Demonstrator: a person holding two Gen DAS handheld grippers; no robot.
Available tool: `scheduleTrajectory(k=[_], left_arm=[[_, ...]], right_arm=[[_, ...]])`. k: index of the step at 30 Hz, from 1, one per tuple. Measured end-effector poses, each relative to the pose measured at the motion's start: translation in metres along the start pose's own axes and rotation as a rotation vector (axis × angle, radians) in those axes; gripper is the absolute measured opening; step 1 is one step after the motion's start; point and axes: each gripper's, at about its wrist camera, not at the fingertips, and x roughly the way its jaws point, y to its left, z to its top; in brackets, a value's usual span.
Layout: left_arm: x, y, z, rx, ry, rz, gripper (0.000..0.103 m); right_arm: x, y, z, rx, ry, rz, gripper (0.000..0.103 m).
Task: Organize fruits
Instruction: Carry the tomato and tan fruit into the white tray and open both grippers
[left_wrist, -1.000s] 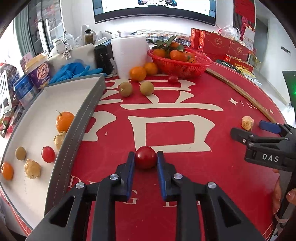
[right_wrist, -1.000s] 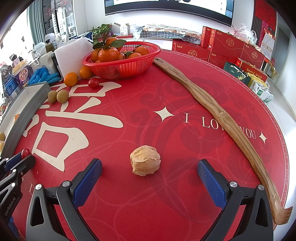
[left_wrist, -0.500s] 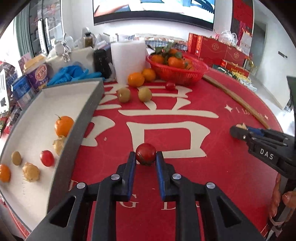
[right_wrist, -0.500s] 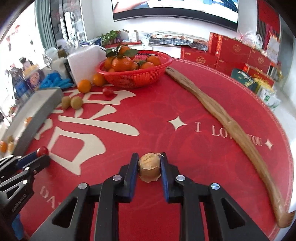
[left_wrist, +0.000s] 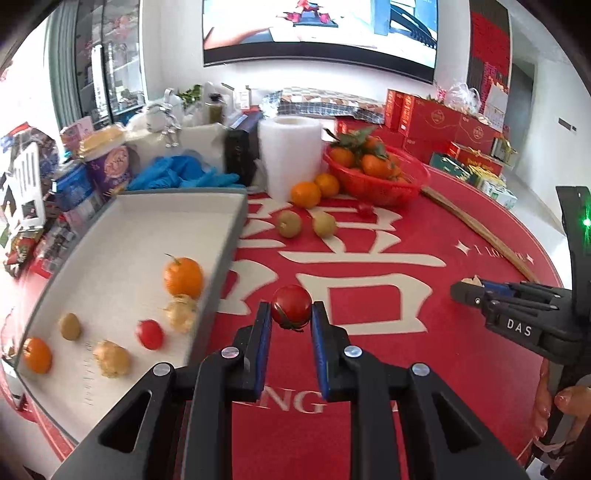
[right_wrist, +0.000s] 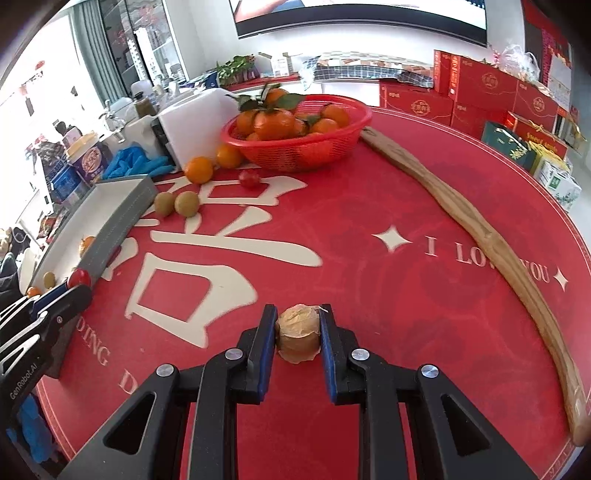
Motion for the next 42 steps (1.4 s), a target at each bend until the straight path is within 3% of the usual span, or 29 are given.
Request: scheduleTrajectory(k=[10, 23, 32, 42], left_arm=[[-0.013, 0.059, 0.006, -0.080, -0.044, 0.078, 0.023], [-0.007, 0.125, -0.002, -0.166, -0.031, 0.205, 0.023], [0.000, 0.147, -0.014, -0.205, -0.001, 0.242, 0.023], [0.010, 0.154, -0.019, -0.216, 0.029, 0.248, 0.023]], right_arm=[[0.006, 0.051, 0.016, -0.082, 0.015, 0.047, 0.024], [0.016, 0.158, 0.046, -0.236, 0.026, 0.188, 0.024], [0.031, 0.226, 0.050, -0.329, 0.061, 0.269, 0.024], [0.049, 0.248, 0.050, -0.362, 0.098, 0.273, 0.024]])
